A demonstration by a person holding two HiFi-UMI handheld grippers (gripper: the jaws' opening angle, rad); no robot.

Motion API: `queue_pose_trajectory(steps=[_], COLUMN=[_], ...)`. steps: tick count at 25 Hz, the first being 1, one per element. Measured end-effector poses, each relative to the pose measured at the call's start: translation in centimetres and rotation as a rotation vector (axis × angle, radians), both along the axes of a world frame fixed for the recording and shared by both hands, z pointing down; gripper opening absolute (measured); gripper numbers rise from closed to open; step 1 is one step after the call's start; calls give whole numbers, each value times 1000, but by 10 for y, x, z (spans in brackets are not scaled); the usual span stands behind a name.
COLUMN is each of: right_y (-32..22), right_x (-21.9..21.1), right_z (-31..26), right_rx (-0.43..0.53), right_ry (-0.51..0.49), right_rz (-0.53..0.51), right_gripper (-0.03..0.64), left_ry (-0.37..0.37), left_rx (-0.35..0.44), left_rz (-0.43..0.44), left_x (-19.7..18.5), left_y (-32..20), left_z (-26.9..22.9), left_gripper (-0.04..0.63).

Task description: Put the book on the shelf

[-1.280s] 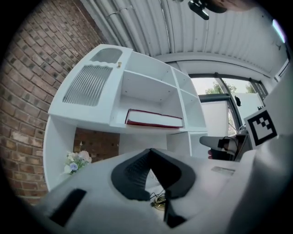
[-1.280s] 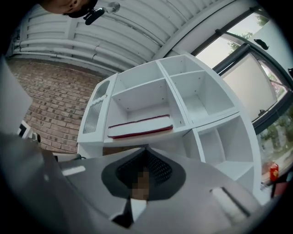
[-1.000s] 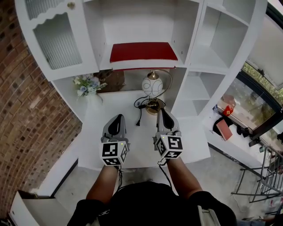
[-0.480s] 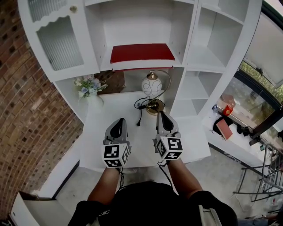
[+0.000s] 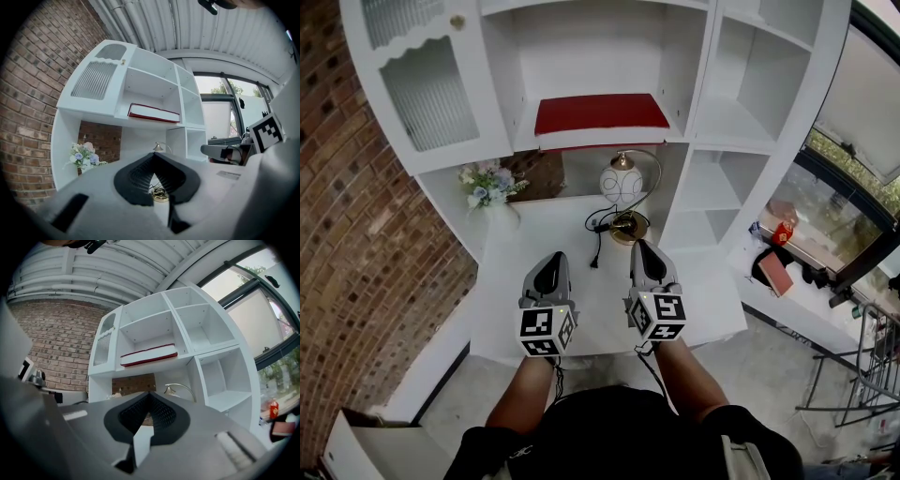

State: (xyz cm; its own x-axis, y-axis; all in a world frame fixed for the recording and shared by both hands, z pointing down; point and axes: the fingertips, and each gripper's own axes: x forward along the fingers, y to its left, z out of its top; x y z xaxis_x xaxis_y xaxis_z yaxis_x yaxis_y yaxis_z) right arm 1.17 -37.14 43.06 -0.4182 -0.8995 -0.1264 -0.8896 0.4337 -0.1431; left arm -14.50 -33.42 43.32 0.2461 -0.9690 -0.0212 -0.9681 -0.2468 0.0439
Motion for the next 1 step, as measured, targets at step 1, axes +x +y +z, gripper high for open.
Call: queue_pose_trajectory(steps=[1], right_y=[0], right_x=[0], right_z=[1], right_rx=[-2], right_ry=[0], right_rz=[0], right_gripper=[9], left_ry=[-1], left_rx=[0], left_rz=[1], left_x=[0], left_y=[0], left_z=[0], left_gripper=[-2])
